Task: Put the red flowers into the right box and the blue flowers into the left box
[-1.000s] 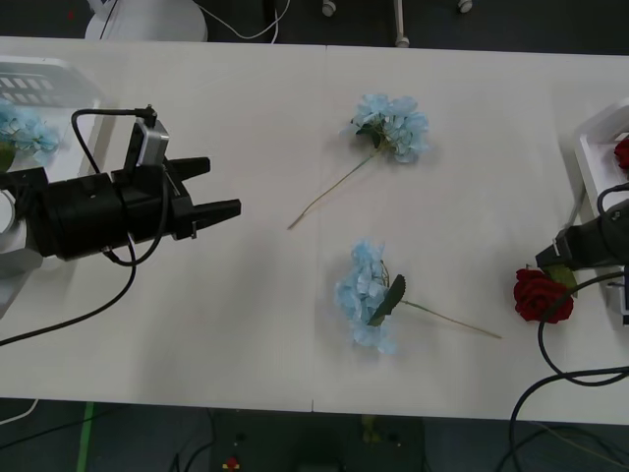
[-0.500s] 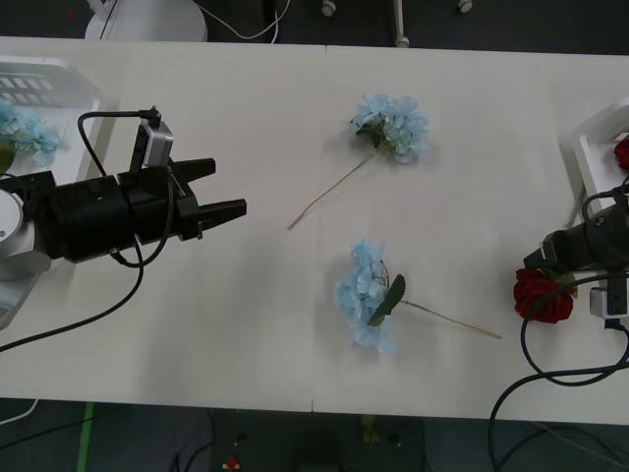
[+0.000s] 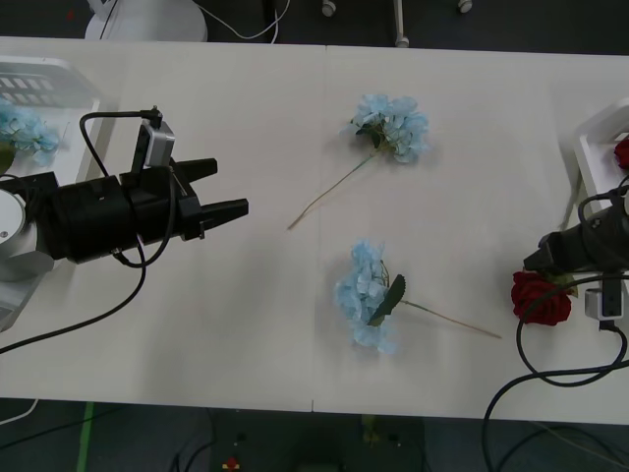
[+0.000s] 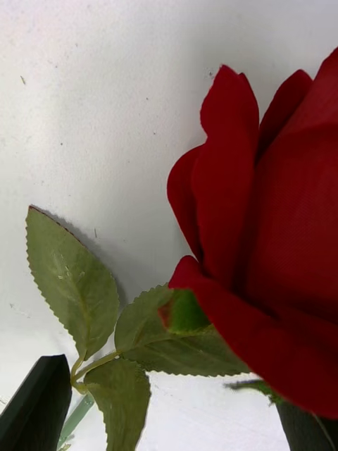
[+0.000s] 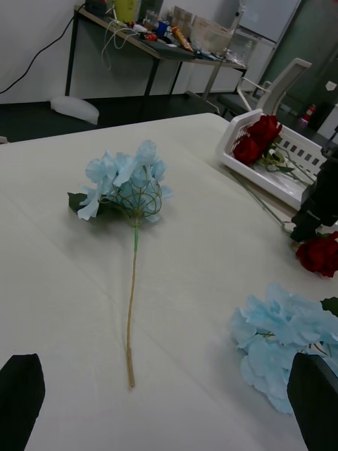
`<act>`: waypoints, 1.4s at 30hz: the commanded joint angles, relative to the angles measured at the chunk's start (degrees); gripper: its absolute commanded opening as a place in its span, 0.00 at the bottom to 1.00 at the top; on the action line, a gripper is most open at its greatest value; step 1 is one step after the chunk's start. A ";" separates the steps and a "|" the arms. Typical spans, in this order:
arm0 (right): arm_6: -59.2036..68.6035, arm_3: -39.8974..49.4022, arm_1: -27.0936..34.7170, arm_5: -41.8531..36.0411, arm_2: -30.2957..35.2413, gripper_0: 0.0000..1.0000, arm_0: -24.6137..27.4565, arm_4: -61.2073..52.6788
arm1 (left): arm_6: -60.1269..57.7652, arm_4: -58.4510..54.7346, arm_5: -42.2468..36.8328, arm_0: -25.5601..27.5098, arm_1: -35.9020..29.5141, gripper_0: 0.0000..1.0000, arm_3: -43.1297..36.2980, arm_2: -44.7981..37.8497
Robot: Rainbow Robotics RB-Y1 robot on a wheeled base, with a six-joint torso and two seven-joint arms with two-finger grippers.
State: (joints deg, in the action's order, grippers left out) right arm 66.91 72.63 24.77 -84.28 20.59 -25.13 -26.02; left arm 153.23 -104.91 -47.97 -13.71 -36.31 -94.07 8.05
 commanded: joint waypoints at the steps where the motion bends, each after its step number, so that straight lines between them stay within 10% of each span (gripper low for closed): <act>1: -3.11 0.58 -1.31 1.23 1.21 0.68 0.16 0.54 | -0.39 -0.73 0.69 0.97 1.16 1.00 -0.24 0.83; 10: -3.81 0.58 -1.92 2.02 1.03 0.11 1.13 0.71 | -0.39 -0.56 0.69 0.97 1.16 1.00 0.03 0.83; 34: -16.90 0.67 0.01 0.26 -2.48 0.08 1.66 -7.02 | -0.48 0.15 0.95 1.05 1.60 1.00 0.38 0.83; 39: -17.87 0.67 2.74 -4.31 -2.48 0.85 1.13 -11.59 | -0.39 0.06 0.95 1.05 2.04 1.00 1.08 0.83; 42: -18.66 1.20 3.97 -5.98 -2.57 1.00 0.78 -12.74 | -0.21 0.06 0.86 1.05 2.39 1.00 1.52 0.83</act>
State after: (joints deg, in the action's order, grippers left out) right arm 52.08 72.63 25.42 -88.68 18.86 -24.02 -37.54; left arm 153.23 -104.86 -47.71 -13.71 -35.44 -92.62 8.08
